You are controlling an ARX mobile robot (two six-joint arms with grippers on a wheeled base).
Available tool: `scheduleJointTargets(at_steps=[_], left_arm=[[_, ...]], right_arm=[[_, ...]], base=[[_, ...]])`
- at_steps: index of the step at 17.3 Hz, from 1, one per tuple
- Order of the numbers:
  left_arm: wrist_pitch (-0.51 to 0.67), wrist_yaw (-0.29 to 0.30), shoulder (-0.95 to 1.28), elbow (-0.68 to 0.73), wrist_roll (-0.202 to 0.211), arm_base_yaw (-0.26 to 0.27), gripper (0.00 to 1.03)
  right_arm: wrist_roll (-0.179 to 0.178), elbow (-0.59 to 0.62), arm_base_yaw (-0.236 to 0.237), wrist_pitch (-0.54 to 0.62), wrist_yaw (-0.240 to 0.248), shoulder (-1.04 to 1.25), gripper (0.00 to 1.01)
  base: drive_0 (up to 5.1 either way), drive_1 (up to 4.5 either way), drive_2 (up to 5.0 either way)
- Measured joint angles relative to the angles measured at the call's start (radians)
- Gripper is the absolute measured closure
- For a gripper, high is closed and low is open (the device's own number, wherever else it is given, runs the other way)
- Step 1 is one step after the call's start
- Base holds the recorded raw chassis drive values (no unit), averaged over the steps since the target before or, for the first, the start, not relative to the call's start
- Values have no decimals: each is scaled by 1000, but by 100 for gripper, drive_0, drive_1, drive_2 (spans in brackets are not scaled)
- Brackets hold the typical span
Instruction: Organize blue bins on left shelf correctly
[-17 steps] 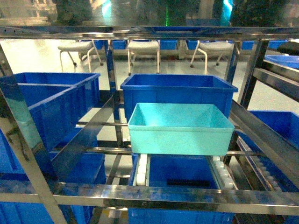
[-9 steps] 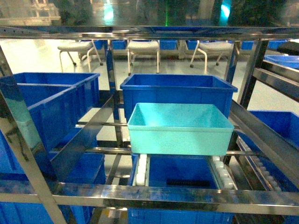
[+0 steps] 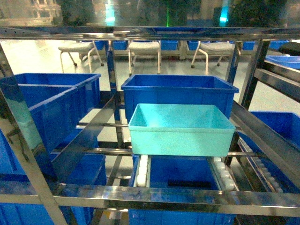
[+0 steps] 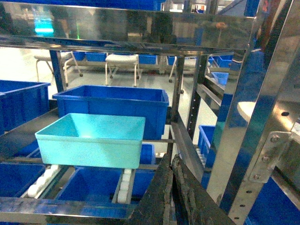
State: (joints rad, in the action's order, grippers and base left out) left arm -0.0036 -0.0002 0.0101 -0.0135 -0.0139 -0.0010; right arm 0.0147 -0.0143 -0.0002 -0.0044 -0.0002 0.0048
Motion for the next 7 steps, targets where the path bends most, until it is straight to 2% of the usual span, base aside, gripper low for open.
scheduleJointTargets(at_steps=[2, 3, 6, 7], left_arm=[[0, 0, 0, 0, 0, 0, 101], [0, 0, 0, 0, 0, 0, 91], [0, 0, 0, 0, 0, 0, 6], [0, 0, 0, 0, 0, 0, 5]], right_arm=[[0, 0, 0, 0, 0, 0, 99], [0, 0, 0, 0, 0, 0, 93], [0, 0, 0, 0, 0, 0, 7], [0, 0, 0, 0, 0, 0, 4]], base=[[0, 0, 0], [0, 0, 0], [0, 0, 0], [0, 0, 0]])
